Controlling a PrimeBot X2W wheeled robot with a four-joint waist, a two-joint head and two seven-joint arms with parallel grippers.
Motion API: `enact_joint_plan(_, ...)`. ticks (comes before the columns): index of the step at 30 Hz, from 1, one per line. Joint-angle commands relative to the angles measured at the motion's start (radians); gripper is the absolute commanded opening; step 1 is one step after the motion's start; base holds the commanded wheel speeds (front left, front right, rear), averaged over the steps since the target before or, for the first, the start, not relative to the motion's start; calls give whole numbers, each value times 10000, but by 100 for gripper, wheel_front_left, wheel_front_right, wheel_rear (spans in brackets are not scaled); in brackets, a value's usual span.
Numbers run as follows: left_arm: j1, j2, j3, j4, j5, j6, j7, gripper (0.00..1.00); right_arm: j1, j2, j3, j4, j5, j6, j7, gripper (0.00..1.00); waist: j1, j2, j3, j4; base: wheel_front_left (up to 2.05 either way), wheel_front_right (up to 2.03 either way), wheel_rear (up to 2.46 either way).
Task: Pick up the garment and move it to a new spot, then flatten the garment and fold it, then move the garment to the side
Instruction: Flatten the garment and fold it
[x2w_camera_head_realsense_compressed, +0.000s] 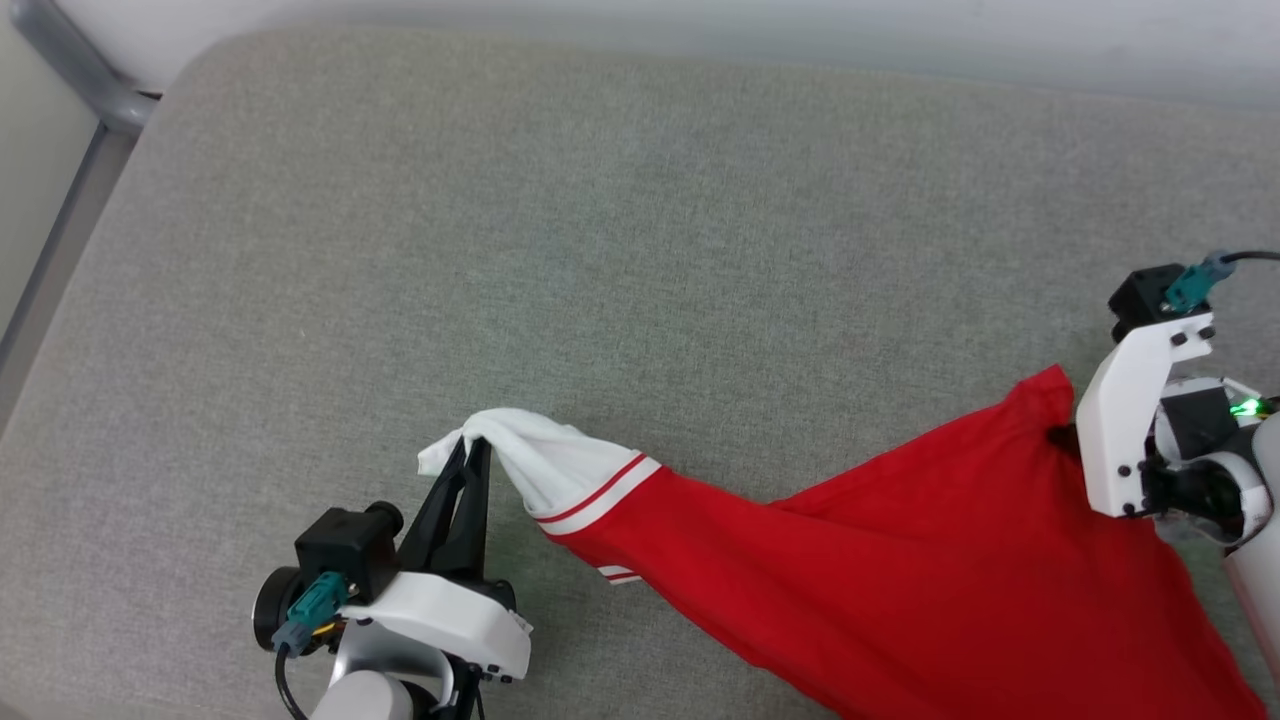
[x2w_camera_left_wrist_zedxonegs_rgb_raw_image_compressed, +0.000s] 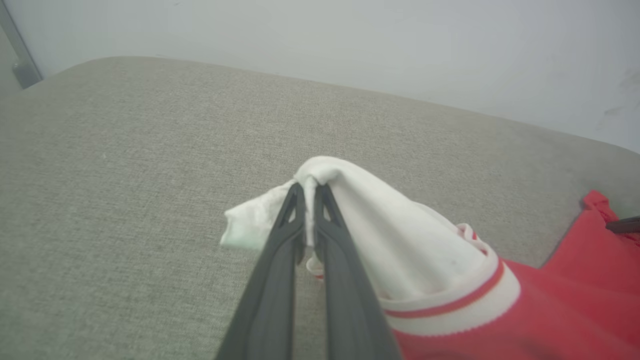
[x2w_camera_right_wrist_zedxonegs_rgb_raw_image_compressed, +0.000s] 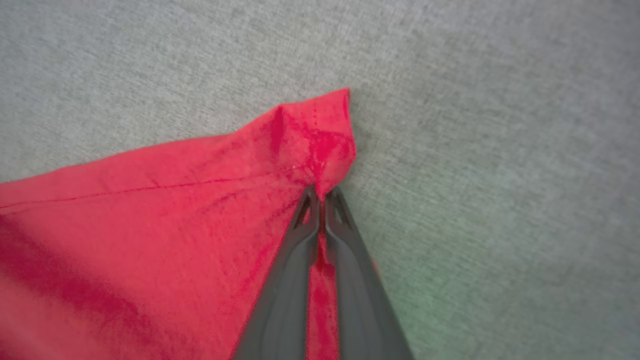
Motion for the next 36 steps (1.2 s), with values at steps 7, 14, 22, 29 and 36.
enact_joint_plan(7, 95, 356, 249, 159, -336, -169, 86, 0, 227, 269, -665, 543, -384, -1, -1609, 0, -1, 0, -1331, -381, 0, 0, 0)
enact_joint_plan(14, -451, 523, 343, 172, -886, -581, 738, 0, 540, 778, -1597, 791, -1107, -1, -2796, 0, -1, 0, -2304, -877, 0, 0, 0)
enact_joint_plan(22, -2317, 784, 509, 997, -940, -631, 1399, 0, 235, 1455, -2601, 541, -2043, -3, -3928, 0, -1, 0, -2782, -1510, 0, 0, 0)
enact_joint_plan(29, -4500, 706, 690, 2340, -796, -597, 1031, 0, -771, 2091, -3706, 439, -2889, -1, -5465, 0, -1, 0, -2607, -1743, 0, 0, 0)
enact_joint_plan(36, -6968, 685, 675, 4029, -618, -845, 587, 0, -2533, 2680, -4667, 809, -3408, -3, -6686, 0, -1, 0, -1920, -1914, 0, 0, 0)
